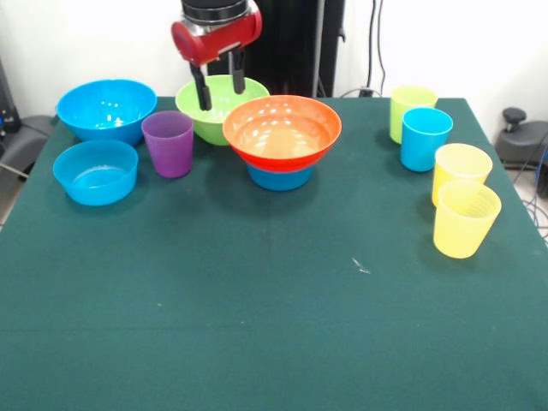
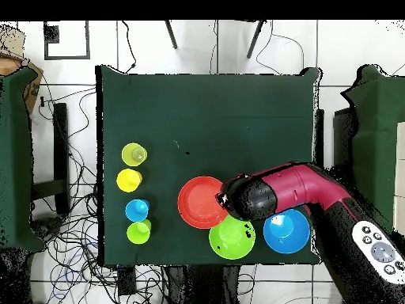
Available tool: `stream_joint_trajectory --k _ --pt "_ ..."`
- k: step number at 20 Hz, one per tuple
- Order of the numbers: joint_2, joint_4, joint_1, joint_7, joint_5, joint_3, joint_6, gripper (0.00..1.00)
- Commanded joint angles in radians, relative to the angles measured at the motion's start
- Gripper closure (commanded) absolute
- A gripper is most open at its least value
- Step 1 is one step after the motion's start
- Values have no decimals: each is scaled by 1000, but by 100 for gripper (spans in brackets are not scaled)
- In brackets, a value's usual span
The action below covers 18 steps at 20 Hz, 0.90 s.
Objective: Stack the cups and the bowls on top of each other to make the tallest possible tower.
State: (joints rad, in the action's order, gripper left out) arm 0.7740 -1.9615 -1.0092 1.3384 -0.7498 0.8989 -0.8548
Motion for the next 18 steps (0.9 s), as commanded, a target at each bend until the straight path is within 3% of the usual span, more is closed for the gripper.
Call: stream_joint_trajectory --k 1,8,18 --pt "-35 79 -37 -446 -63 45 -132 0" --pt "-109 160 -65 -542 -95 26 -169 0" --pt "-132 172 -90 -611 -120 5 -153 0"
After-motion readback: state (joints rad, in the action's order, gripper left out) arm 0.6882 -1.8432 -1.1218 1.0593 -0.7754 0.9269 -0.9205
